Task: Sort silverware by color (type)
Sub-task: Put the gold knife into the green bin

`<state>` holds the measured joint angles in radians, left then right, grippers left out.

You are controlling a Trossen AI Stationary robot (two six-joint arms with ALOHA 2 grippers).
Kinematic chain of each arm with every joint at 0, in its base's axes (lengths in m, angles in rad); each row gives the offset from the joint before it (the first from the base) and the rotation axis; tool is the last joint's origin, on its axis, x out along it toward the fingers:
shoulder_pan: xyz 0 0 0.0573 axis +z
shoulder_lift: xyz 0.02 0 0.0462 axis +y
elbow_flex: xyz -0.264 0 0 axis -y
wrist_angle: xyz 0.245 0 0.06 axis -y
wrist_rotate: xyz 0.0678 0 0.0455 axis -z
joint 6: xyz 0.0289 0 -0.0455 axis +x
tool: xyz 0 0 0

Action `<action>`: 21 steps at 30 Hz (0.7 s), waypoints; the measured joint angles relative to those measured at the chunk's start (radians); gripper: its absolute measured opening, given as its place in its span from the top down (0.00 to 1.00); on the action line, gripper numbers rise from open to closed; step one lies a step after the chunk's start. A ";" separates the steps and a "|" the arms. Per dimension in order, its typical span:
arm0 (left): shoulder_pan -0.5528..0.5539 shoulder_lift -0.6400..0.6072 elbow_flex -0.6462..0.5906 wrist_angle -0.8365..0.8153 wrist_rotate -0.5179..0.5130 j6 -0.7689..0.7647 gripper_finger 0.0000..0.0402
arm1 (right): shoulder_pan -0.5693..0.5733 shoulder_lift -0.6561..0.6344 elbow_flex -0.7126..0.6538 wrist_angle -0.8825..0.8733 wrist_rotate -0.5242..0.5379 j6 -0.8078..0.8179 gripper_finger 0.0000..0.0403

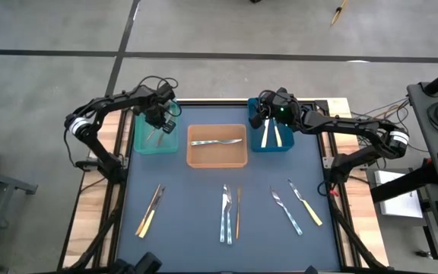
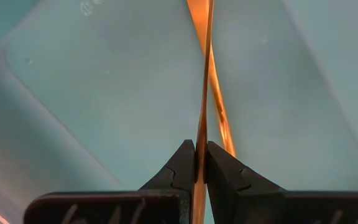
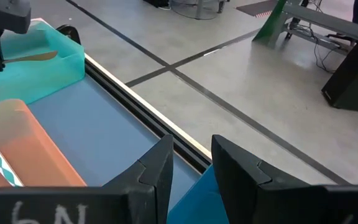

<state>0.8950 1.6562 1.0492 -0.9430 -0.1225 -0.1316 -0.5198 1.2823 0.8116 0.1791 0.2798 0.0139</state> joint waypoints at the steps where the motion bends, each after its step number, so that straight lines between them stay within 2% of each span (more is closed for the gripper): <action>1: 0.000 0.003 0.000 0.000 0.000 0.001 0.99 | 0.000 0.000 0.000 0.000 0.000 0.000 0.75; 21: 0.013 0.016 0.000 0.007 -0.001 0.022 0.99 | 0.000 0.000 0.000 0.001 0.000 -0.006 0.75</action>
<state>0.9081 1.6726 1.0492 -0.9357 -0.1238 -0.1093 -0.5198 1.2823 0.8116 0.1802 0.2798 0.0074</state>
